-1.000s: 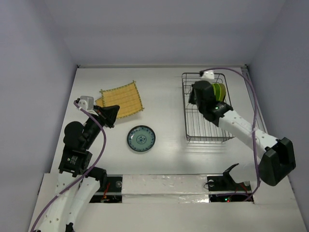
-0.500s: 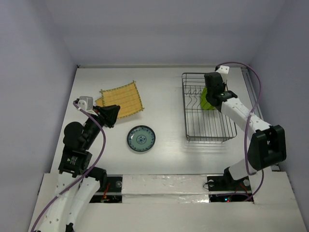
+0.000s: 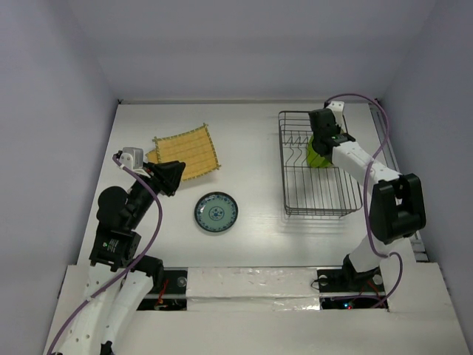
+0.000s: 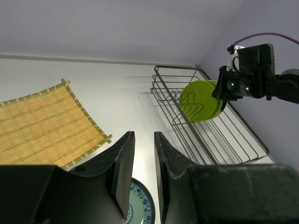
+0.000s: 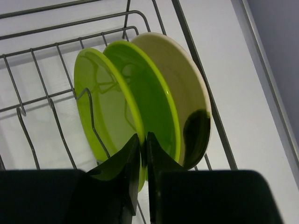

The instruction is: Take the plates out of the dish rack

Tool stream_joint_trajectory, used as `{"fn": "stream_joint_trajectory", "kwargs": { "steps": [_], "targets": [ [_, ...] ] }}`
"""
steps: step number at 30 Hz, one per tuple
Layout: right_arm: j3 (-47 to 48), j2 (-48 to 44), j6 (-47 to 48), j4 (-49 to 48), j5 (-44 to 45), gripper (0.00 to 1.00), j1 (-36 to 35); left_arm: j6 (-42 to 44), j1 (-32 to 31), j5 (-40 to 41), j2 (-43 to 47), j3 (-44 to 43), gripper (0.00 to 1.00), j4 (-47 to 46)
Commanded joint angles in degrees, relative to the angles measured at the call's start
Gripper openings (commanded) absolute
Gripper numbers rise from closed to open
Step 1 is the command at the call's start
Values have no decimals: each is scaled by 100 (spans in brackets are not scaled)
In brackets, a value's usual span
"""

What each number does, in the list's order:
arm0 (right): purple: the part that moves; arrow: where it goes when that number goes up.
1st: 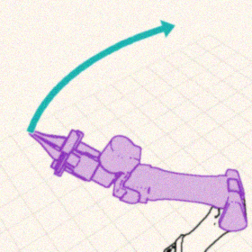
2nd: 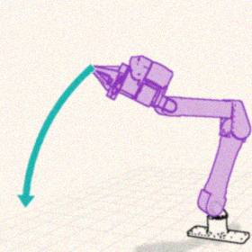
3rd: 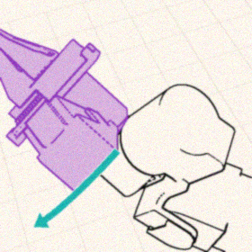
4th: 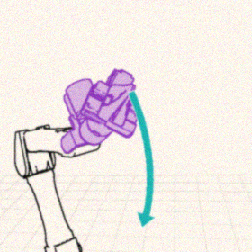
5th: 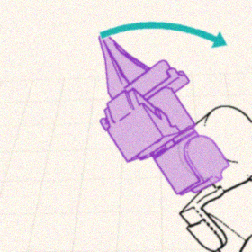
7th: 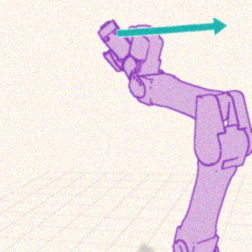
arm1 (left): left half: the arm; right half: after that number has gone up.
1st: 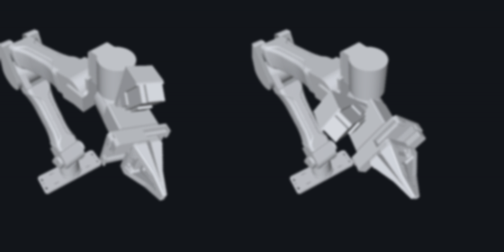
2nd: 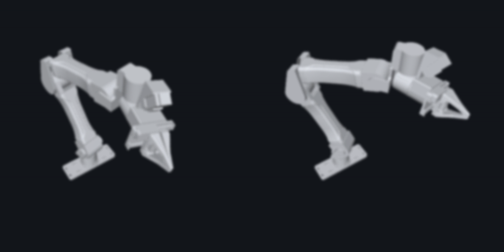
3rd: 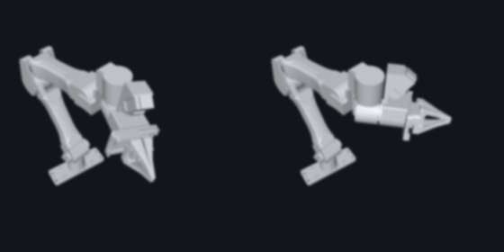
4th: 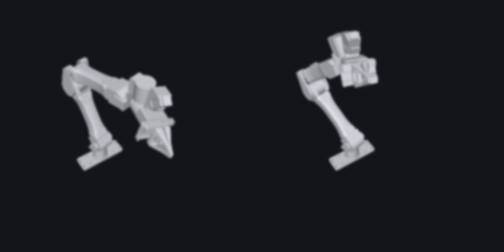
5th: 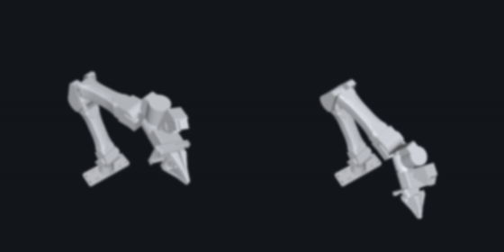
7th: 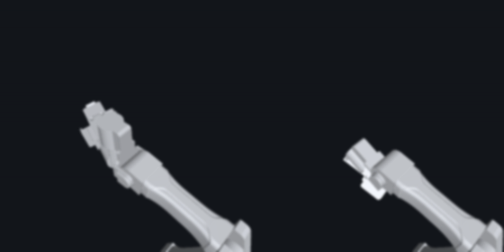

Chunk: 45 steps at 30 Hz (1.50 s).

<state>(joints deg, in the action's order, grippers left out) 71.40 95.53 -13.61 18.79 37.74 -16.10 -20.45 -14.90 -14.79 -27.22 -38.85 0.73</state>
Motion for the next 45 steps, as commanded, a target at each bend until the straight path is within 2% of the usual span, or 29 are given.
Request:
{"fn": "stream_joint_trajectory", "kwargs": {
  "steps": [1, 3, 7, 19, 22, 23, 25, 26, 28, 29, 32, 34, 37, 38, 40, 41, 42, 45],
  "targets": [
    [235, 37, -10, -156, -30, 11, 37, 6, 31, -68, -20, -184, 21, -302],
    [199, -164, 16, -165, -56, 4, 37, 6, 31, -86, -29, -184, 21, -302],
    [103, -666, 51, -130, -118, 0, 37, -12, 31, -103, -37, -175, 21, -319],
    [419, -1950, 174, 389, 155, 0, -279, -12, 31, -103, -55, -167, 35, -328],
    [341, -2292, 130, 293, -431, 0, -560, -12, 31, -95, -46, -167, 38, -328],
    [296, -2371, 95, 231, -895, 0, -674, -12, 31, -95, -46, -175, 42, -328],
    [130, -2556, -63, -32, -1398, 0, -1068, -12, 31, -86, -46, -167, 44, -328],
    [-106, -2600, -115, -181, -2010, 0, -1219, -3, 31, -86, -38, -167, 43, -328],
    [-344, -2601, -370, -568, -2567, 0, -1639, 6, 31, -51, -37, -175, 38, -302],
    [-598, -2574, -458, -717, -3057, 0, -1781, 6, 31, -42, -37, -175, 28, -302],
    [-942, -2355, -810, -1280, -3701, 0, -2281, 6, 31, 2, -46, -184, 6, -293],
    [-1197, -2223, -1047, -1631, -3938, 0, -2485, 14, 31, 2, -46, -184, 6, -293],
    [-1382, -1881, -1302, -2132, -4362, 0, -2845, -3, 83, -50, -55, -176, 19, -302],
    [-1383, -1662, -1355, -2212, -4406, 0, -2942, -3, 83, -51, -55, -175, 26, -302],
    [-1313, -1398, -1425, -2318, -4441, 0, -3197, -3, 83, -24, -46, -175, 25, -302],
    [-1304, -1135, -1452, -2379, -4476, 0, -3259, 6, 83, -33, -46, -175, 17, -293],
    [-1286, -1002, -1522, -2467, -4503, 0, -3259, 6, 83, -24, -46, -175, 14, -293],
    [-1303, -616, -1618, -2651, -4512, 0, -3400, 15, 83, -7, -37, -184, 11, -275]
  ]
}}
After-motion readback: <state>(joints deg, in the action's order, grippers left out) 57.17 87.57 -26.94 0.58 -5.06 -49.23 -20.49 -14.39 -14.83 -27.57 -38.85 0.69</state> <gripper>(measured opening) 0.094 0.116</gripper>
